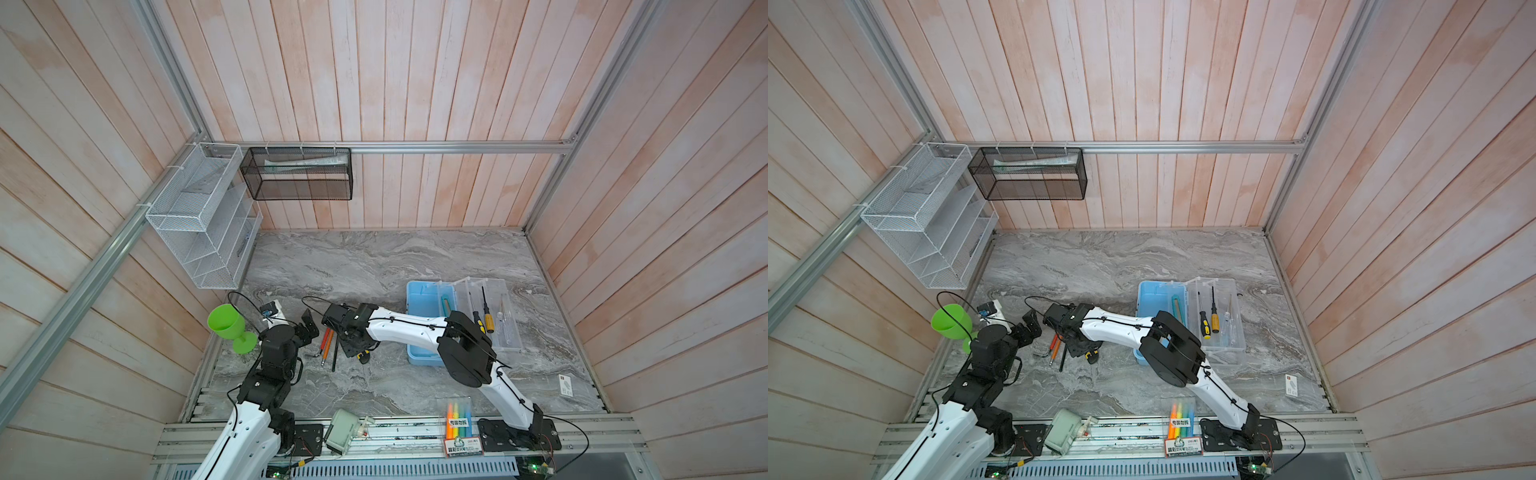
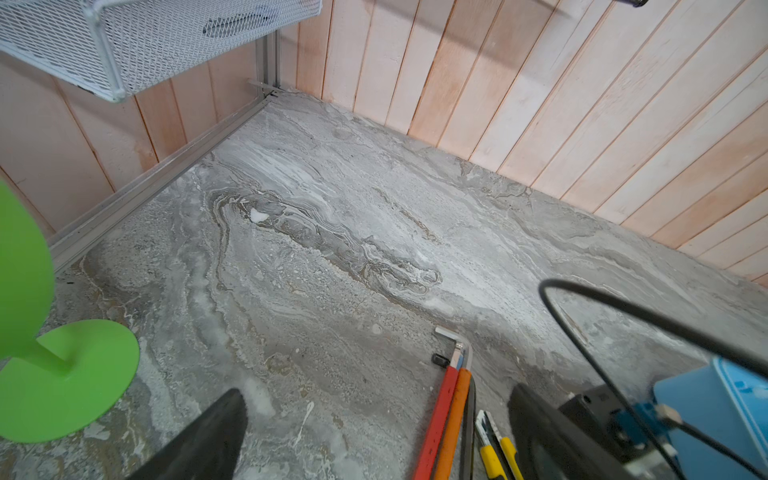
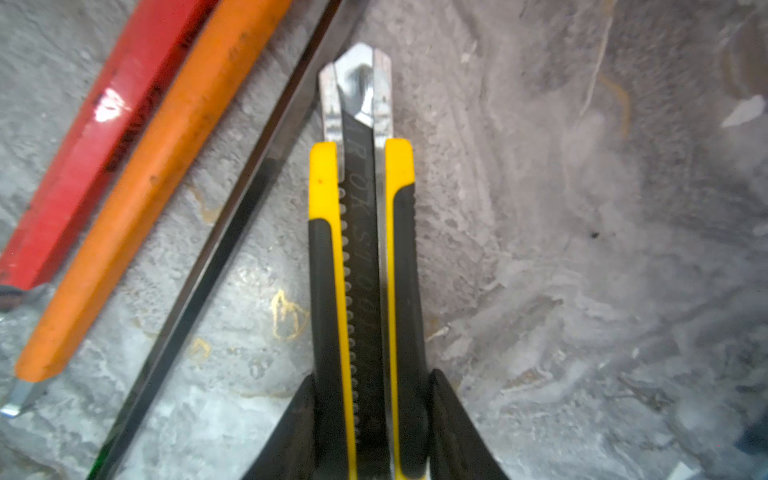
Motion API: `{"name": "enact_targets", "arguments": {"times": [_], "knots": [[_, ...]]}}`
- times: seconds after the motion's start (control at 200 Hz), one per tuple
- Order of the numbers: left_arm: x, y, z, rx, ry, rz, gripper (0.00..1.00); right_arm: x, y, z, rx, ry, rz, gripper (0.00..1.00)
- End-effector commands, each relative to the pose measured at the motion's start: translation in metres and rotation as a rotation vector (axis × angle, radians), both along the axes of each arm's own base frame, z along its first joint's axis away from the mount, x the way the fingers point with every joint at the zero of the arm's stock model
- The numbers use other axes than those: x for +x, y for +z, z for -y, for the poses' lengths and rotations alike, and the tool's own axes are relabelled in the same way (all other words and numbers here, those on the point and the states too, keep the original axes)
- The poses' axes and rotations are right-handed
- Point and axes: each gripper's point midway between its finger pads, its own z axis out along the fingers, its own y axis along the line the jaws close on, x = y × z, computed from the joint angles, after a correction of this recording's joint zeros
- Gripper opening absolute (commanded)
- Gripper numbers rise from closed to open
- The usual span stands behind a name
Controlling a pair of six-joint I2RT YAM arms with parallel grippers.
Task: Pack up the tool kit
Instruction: 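Close the right gripper on the yellow-and-black box cutter, then lift the yellow-and-black box cutter and carry it over the box with the right gripper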
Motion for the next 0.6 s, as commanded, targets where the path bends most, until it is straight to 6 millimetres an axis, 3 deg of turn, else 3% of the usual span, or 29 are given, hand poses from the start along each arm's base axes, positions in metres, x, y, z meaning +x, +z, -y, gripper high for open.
{"name": "enact_targets", "arguments": {"times": [0.0, 0.345, 0.595], "knots": [[0.0, 0.0, -0.002, 0.005, 0.003, 0.008, 1.0, 0.002, -0.002, 0.013, -0.041, -0.012, 0.026, 0.27], [0.0, 0.001, 0.0, 0.008, -0.011, 0.012, 0.98, 0.025, 0.05, 0.018, 0.022, -0.07, 0.121, 0.26], [0.002, 0.01, 0.021, -0.016, -0.131, 0.071, 0.96, 0.042, 0.079, 0.043, 0.044, -0.123, 0.157, 0.25]]}}
